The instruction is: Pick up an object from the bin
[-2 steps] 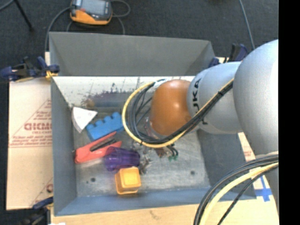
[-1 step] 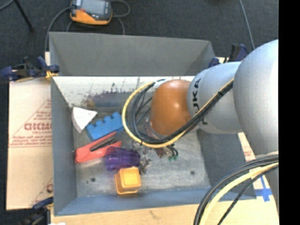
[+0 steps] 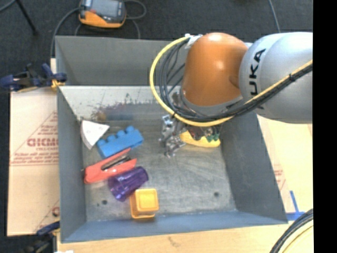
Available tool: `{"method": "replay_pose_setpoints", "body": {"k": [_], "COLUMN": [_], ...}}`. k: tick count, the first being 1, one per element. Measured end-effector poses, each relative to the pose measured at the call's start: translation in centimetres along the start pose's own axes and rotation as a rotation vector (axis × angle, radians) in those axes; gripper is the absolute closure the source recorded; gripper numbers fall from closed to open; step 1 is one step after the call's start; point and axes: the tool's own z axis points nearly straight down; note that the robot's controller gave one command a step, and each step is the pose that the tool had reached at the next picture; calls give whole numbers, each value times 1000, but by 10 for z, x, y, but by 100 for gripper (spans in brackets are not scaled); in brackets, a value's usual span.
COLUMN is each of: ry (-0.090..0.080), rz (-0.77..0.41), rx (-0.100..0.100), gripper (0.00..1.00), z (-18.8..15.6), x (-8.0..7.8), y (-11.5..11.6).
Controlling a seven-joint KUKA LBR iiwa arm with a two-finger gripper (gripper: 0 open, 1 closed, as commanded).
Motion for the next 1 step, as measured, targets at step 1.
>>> {"method": "replay_pose_setpoints", "body": {"k": [1], "ry": [2], "rz": [1], "rx": [-1], "gripper": [100], "z": [1], "x": [0], "y": [0]}}
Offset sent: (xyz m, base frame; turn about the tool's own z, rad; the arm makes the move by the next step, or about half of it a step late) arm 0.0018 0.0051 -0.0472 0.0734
